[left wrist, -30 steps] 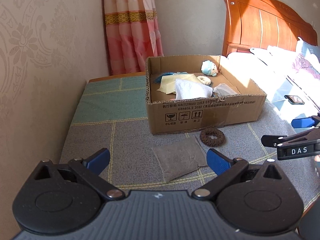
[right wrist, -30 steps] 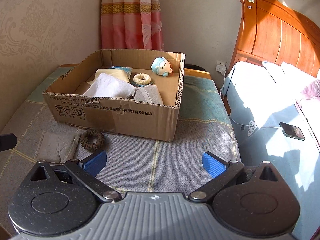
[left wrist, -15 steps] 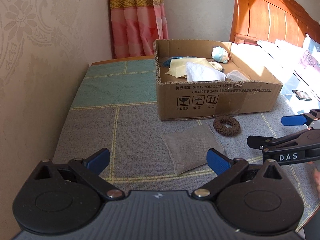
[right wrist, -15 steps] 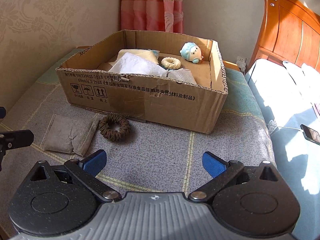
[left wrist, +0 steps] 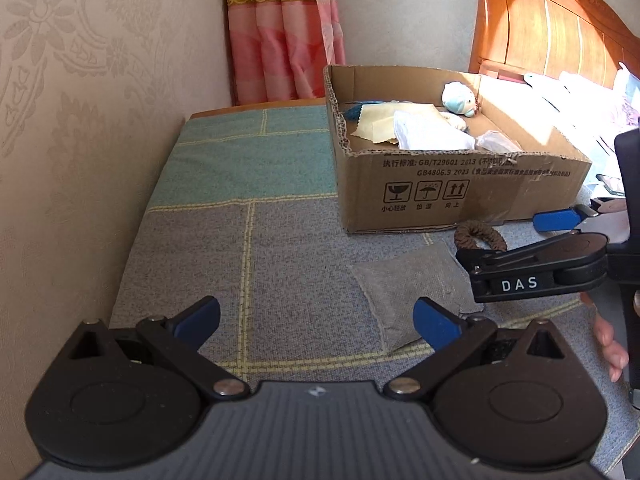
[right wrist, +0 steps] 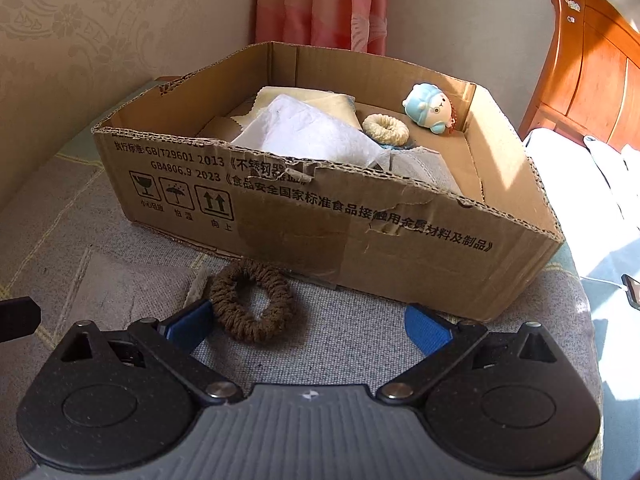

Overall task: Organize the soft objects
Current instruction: 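Move left tool to flat grey sachet while right tool approaches brown scrunchie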

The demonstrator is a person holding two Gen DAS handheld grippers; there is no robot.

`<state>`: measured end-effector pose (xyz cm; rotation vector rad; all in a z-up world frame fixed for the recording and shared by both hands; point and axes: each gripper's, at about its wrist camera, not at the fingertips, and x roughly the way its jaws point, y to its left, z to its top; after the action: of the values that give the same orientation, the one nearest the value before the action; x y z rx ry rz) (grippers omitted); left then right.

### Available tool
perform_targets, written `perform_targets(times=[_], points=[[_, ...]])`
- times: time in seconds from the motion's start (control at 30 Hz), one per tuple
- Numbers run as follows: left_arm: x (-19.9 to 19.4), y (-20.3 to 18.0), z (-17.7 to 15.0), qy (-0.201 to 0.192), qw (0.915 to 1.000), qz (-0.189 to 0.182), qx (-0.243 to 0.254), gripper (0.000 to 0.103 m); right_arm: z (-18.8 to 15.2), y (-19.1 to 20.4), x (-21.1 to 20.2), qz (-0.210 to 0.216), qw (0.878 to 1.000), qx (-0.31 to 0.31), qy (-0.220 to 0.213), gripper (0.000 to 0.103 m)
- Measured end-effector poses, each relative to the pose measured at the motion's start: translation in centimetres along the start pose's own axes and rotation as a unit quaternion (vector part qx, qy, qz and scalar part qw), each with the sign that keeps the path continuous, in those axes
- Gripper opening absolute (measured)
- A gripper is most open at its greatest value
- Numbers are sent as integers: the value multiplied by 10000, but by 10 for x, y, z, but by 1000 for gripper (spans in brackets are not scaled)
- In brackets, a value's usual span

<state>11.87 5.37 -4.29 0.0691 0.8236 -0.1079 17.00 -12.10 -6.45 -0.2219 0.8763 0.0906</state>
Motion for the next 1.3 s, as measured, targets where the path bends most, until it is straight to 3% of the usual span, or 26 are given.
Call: perform_targets(times=[0.17,0.3,0.5,0.77,1.13,1.3], points=[[3,-4,0,44,10000,-37,45,102,3,-1,5,-39,9996,266,1,103],[6,-10,0,83,9998,-93,122,102,1,-13,2,-453,9977,498,21,103],[13,-22,5,144,9995,-161,243,102,-17,-44,-8,-395,9951,892,165,103],[31,-43,14,343,9978,-381,422,102,-34,-51,-16,-276,9972,692,-1,103],[58,-53,29,487,9972,-563,102,102,-41,-54,-20,-161,9983,511,-220,103],[55,-48,21,500,9975,-398,303,103,-40,-57,-19,-132,9984,512,-208,103]])
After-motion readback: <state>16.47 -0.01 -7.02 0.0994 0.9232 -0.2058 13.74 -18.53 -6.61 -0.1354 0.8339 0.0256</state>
